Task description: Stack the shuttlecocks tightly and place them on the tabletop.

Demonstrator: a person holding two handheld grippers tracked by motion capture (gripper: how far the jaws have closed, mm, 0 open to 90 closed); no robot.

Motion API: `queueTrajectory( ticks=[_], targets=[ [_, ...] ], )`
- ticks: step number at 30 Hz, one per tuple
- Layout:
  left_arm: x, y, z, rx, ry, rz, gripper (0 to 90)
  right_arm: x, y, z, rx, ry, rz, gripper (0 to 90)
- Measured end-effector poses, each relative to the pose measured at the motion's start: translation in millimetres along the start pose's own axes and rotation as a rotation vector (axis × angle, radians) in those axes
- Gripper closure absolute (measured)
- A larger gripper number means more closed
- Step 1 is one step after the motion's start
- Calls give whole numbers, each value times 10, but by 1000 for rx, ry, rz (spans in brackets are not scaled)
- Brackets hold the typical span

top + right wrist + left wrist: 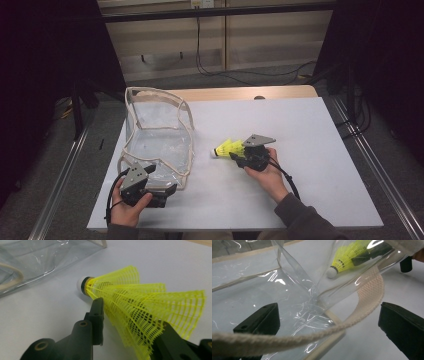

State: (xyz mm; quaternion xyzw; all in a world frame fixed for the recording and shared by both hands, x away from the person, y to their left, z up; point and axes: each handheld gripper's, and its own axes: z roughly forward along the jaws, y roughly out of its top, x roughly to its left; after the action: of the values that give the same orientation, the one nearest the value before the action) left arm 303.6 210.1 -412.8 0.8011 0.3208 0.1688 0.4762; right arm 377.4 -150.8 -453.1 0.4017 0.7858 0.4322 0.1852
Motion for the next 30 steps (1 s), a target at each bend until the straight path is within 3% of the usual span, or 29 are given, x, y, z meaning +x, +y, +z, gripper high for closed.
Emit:
queueTrajectory(
  ticks=[5, 7, 14, 30],
  targets=[
    [5, 0, -2, 0, -2, 4, 38, -2, 17, 25, -1, -12, -12, 782],
    [3, -1, -2, 1, -1, 2, 38, -1, 30, 28, 2, -15, -31, 788],
    [1, 1, -5, 1, 1, 4, 38, -10, 37, 31, 2, -6, -28, 794],
    [-6, 5, -15, 4, 5, 2, 39, -36, 59, -53, 12, 62, 12, 797]
  ],
)
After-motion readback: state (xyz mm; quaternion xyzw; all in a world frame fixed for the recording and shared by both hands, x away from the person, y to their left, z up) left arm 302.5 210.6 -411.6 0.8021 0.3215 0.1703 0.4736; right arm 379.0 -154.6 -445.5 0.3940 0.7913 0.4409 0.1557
